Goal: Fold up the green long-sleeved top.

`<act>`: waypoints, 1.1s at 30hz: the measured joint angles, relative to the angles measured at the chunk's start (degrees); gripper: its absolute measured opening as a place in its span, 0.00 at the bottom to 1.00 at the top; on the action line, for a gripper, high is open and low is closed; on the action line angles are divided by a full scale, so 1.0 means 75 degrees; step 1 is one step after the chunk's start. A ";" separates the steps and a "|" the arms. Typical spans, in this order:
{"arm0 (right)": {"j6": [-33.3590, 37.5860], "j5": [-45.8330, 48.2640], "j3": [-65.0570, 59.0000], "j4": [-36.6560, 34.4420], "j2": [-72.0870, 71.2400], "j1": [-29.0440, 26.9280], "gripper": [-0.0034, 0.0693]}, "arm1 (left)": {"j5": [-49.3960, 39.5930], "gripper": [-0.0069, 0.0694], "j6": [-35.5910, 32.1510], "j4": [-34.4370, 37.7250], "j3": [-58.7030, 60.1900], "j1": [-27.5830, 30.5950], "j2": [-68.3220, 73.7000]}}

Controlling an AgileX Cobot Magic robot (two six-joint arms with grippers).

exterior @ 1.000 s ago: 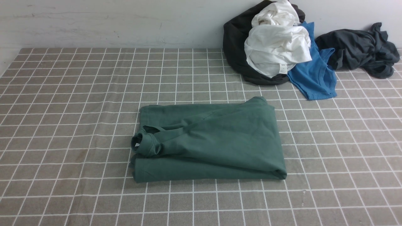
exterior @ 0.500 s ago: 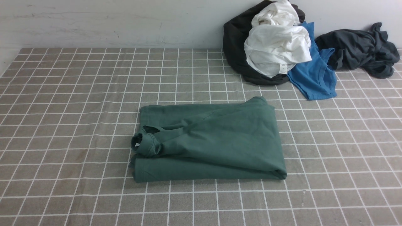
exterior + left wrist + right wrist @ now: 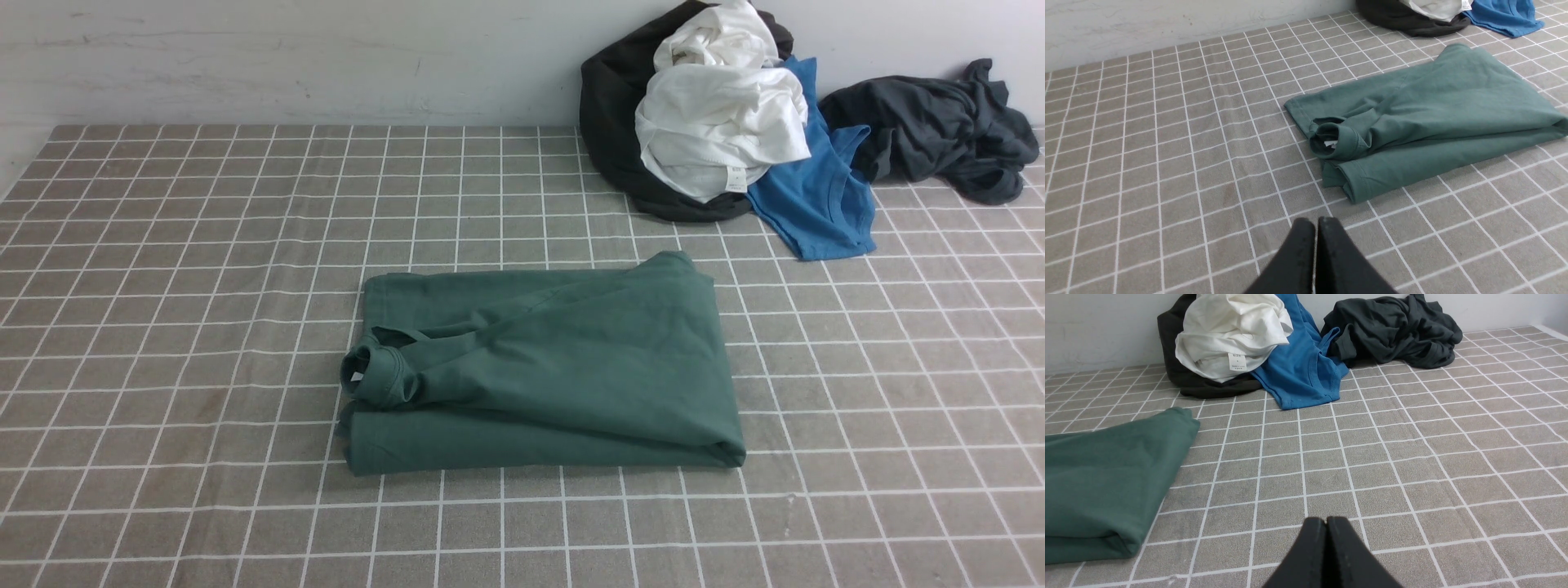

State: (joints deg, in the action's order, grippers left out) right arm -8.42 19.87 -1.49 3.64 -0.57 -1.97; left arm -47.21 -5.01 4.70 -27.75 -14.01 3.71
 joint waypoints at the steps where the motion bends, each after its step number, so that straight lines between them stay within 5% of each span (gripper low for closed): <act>1: 0.0000 0.0000 0.0000 0.0000 0.0000 0.0000 0.03 | 0.0489 0.08 0.0000 -0.0092 0.0159 0.0033 -0.0006; 12: 0.0000 0.0001 0.0000 0.0000 0.0000 0.0000 0.03 | 0.4615 0.08 0.0000 -0.0491 0.3081 0.1835 -0.0074; 33: 0.0000 0.0023 0.0000 0.0000 0.0000 0.0000 0.03 | 0.3658 0.08 0.0000 -0.0015 0.3899 0.2167 -0.0575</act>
State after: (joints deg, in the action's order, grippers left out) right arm -8.42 20.04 -1.49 3.64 -0.57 -1.97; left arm -19.78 -5.01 4.59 1.49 2.24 -0.61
